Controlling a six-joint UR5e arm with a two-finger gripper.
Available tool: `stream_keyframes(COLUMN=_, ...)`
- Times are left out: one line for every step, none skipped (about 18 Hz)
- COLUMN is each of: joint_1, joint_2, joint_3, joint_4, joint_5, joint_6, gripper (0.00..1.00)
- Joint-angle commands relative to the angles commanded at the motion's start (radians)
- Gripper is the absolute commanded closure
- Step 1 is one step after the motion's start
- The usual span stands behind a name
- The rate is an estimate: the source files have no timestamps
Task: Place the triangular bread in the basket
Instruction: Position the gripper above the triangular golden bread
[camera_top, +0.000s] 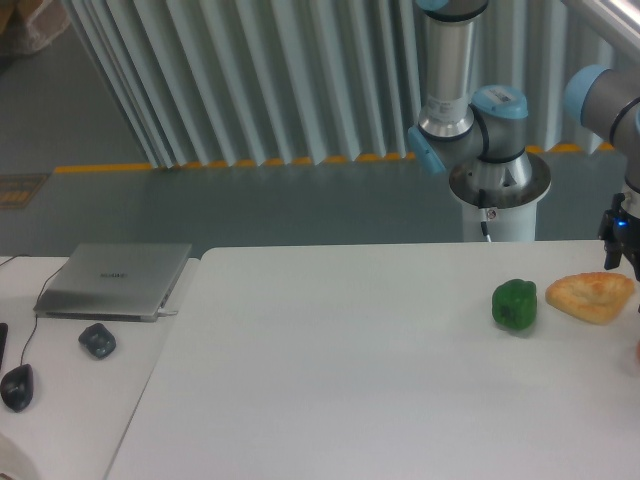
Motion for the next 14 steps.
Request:
stream_keyframes(joint_1=0.0, joint_2=0.0, joint_3=-0.003, joint_4=0.002, joint_5=0.0, joint_6=-0.002, gripper=0.0)
stream_keyframes(joint_1=0.0, joint_2=0.0, joint_3=-0.003, joint_4=0.002, joint_5=-0.002, joint_6=-0.003, gripper=0.0)
stream_keyframes(joint_1=0.0, joint_2=-0.002, joint_3=-0.003, joint_4=0.0, joint_5=0.005, joint_6=-0.003, gripper=0.0)
stream_keyframes(joint_1=-0.002, joint_2=-0.002, joint_3=-0.006, joint_4=0.0, joint_5=0.014, joint_6=-0.006, gripper=0.0)
stream_keyframes(joint_1=-0.002, joint_2=0.003, joint_3=-0.027, joint_4=0.006, joint_5=0.037, joint_6=-0.008, gripper=0.0)
stream_keyframes(joint_1=-0.002, joint_2=0.003, joint_3=-0.031, joint_4=-0.001, joint_5=0.046, joint_6=-0.005, gripper=0.0)
stream_keyframes(joint_1=-0.002, joint_2=0.008, joint_3=-0.049, joint_4=-0.002, joint_5=0.041, joint_6=0.001, gripper=0.0)
stream_keyframes(joint_1=0.0, joint_2=0.017, joint_3=-0.064, joint_4=0.0, joint_5=0.04, joint_6=0.002, gripper=0.0)
stream_keyframes(joint_1=0.002, joint_2=0.023, joint_3=-0.067, joint_4=-0.002, joint_5=0.04, joint_6=0.002, gripper=0.0)
stream_keyframes(joint_1=-0.002, joint_2=0.026, joint_3=-0.071, joint_4=-0.003, joint_5=0.04, joint_6=0.002, gripper=0.0)
stream_keyframes(joint_1=-0.002, joint_2=0.029, joint_3=-0.074, joint_4=-0.008, joint_5=0.038, joint_6=-0.002, gripper=0.0)
stream_keyframes(joint_1=-0.003, joint_2=0.038, joint_3=-0.087, joint_4=-0.009, joint_5=0.038, joint_6=-0.003, gripper=0.0)
stream_keyframes(joint_1=-0.008, joint_2=0.046, joint_3=-0.101, joint_4=-0.011, joint_5=0.038, joint_6=-0.005, gripper=0.0)
stream_keyframes(joint_1=-0.008, joint_2=0.046, joint_3=-0.11, joint_4=-0.015, joint_5=0.038, joint_6=-0.005, gripper=0.0)
